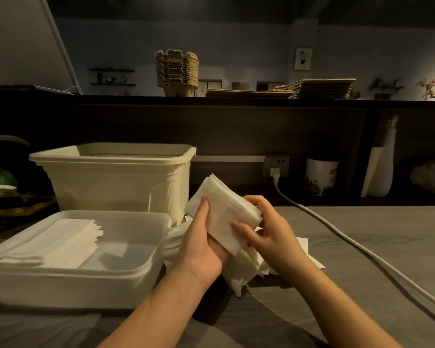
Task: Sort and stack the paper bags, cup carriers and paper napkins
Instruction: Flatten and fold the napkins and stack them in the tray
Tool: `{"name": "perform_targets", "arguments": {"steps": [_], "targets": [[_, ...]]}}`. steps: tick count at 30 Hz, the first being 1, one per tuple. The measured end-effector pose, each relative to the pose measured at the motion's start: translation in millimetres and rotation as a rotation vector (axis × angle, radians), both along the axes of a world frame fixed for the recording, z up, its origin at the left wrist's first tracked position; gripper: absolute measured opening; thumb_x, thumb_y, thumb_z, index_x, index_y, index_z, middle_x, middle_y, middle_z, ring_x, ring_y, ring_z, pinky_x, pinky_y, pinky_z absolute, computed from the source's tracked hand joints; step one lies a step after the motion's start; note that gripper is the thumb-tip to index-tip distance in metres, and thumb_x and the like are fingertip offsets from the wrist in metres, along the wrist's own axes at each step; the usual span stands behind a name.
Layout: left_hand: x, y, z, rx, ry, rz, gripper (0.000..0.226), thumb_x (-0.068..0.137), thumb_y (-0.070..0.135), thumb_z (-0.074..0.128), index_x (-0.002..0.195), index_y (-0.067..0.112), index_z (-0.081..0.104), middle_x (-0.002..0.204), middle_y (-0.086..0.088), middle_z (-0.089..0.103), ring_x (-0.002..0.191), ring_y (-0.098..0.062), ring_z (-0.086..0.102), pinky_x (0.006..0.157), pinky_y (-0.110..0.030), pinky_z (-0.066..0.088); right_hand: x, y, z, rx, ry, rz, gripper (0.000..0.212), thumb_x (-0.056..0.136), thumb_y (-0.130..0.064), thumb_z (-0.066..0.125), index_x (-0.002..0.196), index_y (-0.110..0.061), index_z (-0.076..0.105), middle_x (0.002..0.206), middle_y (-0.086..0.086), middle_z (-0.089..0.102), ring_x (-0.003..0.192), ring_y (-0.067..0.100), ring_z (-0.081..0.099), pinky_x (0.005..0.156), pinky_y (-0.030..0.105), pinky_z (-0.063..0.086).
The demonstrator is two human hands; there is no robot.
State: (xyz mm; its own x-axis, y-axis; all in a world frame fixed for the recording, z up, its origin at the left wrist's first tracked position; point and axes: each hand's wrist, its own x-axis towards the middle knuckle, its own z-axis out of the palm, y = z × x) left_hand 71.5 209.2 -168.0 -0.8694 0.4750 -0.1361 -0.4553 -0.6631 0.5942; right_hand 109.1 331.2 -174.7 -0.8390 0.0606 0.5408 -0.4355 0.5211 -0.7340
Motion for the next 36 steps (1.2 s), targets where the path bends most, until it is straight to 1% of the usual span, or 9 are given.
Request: {"name": "perform_targets", "arguments": {"steps": [7, 10, 14, 19, 22, 25, 29, 33, 36], "targets": [[-1.8, 1.8, -4.4, -0.118, 0.042, 0.062, 0.056, 0.077, 0.051, 0.062, 0.119, 0.012, 0.058, 0.095, -0.017, 0.072, 0.089, -0.031, 0.069, 0.07, -0.042, 0.055, -0.5, -3.9, -0.3, 0.289, 0.234, -0.235, 0.058, 0.085, -0.052, 0.04, 0.132, -0.051, 0.007, 0.121, -0.031, 0.024, 0.107, -0.015, 0.034, 0.082, 0.008, 0.038], [2.1, 5.0, -7.6, -0.182, 0.085, 0.066, 0.057, 0.077, 0.052, 0.061, 0.12, 0.015, 0.058, 0.096, -0.016, 0.072, 0.09, -0.031, 0.068, 0.069, -0.042, 0.055, 0.0, -6.7, -1.6, 0.327, 0.121, -0.166, 0.056, 0.091, -0.048, 0.036, 0.133, -0.052, -0.001, 0.141, -0.022, 0.023, 0.122, -0.007, 0.03, 0.096, 0.018, 0.041], [3.6, 8.5, -11.2, -0.181, 0.14, 0.119, 0.072, 0.061, 0.056, 0.066, 0.121, 0.018, 0.057, 0.106, -0.013, 0.068, 0.097, -0.027, 0.065, 0.075, -0.04, 0.053, 3.3, -10.9, -1.5, 0.266, 0.013, -0.035, 0.048, 0.096, -0.041, 0.033, 0.131, -0.055, 0.003, 0.13, -0.016, 0.044, 0.111, -0.002, 0.045, 0.092, 0.023, 0.047], [10.6, 11.5, -8.3, -0.331, 0.424, 0.202, 0.051, 0.063, 0.045, 0.067, 0.11, 0.031, 0.055, 0.106, -0.004, 0.065, 0.099, -0.02, 0.061, 0.078, -0.036, 0.052, 3.0, -8.4, 1.5, 0.072, -0.006, -0.028, 0.05, 0.081, -0.058, 0.029, 0.125, -0.06, 0.006, 0.123, -0.018, 0.043, 0.112, 0.004, 0.049, 0.093, 0.034, 0.05], [9.9, 12.0, -7.3, -0.493, 0.585, 0.348, 0.032, 0.073, 0.045, 0.065, 0.1, 0.035, 0.05, 0.102, 0.005, 0.063, 0.094, -0.011, 0.06, 0.076, -0.028, 0.051, 0.6, -6.3, 1.4, -0.003, 0.009, -0.013, 0.056, 0.085, -0.054, 0.032, 0.139, -0.049, 0.016, 0.126, -0.015, 0.05, 0.113, 0.003, 0.051, 0.092, 0.029, 0.05], [6.6, 11.7, -7.9, -0.595, 0.694, 0.431, 0.034, 0.084, 0.041, 0.058, 0.114, 0.036, 0.043, 0.104, 0.013, 0.056, 0.094, -0.005, 0.056, 0.069, -0.019, 0.046, 0.6, -3.8, 1.2, -0.112, -0.01, 0.014, 0.041, 0.096, -0.038, 0.034, 0.135, -0.045, 0.027, 0.112, -0.025, 0.052, 0.102, -0.002, 0.055, 0.079, 0.015, 0.048], [9.3, 16.5, -12.5, -0.669, 0.826, 0.383, 0.03, 0.092, 0.038, 0.047, 0.118, 0.043, 0.032, 0.097, 0.024, 0.05, 0.085, 0.008, 0.05, 0.061, -0.007, 0.044, -0.7, -7.5, -0.1, -0.155, -0.069, 0.021, 0.017, 0.097, -0.034, 0.033, 0.101, -0.043, 0.047, 0.1, -0.018, 0.058, 0.09, -0.004, 0.057, 0.074, 0.013, 0.047], [7.5, 13.4, -10.0, -0.665, 0.789, 0.357, 0.022, 0.095, 0.037, 0.042, 0.113, 0.043, 0.032, 0.095, 0.021, 0.049, 0.083, 0.004, 0.051, 0.062, -0.011, 0.043, -3.1, -6.6, 1.1, -0.212, -0.095, 0.018, 0.015, 0.096, -0.036, 0.037, 0.108, -0.046, 0.041, 0.101, -0.025, 0.052, 0.091, -0.005, 0.054, 0.072, 0.013, 0.044], [8.2, 12.2, -10.7, -0.696, 0.857, 0.336, 0.015, 0.094, 0.04, 0.04, 0.108, 0.044, 0.036, 0.096, 0.015, 0.055, 0.082, 0.002, 0.057, 0.061, -0.013, 0.048, -4.3, -0.9, 2.1, -0.347, -0.136, 0.018, 0.021, 0.093, -0.037, 0.046, 0.115, -0.036, 0.047, 0.11, -0.011, 0.059, 0.098, 0.006, 0.058, 0.08, 0.024, 0.051]]}}
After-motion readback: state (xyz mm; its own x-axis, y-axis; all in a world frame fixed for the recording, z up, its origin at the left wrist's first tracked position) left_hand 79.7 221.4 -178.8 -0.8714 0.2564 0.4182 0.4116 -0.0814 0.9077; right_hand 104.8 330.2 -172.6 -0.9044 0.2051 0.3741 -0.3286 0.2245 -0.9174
